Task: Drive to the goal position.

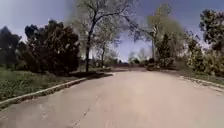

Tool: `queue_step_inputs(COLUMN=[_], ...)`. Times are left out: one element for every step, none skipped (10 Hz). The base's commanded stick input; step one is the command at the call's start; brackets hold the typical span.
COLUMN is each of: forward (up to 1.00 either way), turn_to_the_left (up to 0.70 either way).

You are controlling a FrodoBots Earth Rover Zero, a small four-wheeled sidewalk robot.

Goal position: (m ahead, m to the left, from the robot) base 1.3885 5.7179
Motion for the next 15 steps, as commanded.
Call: queue_step_inputs(forward=[0.70, 0.70, 0.70, 0.70, 0.70, 0.70, 0.70, 0.70, 0.70, 0.70, 0.70, 0.70, 0.70, 0.70, 0.70], turn_to_the_left=[0.00, 0.00, 0.00, 0.00, 0.00, 0.00, 0.00, 0.00, 0.00, 0.00, 0.00, 0.00, 0.00, 0.00, -0.03])
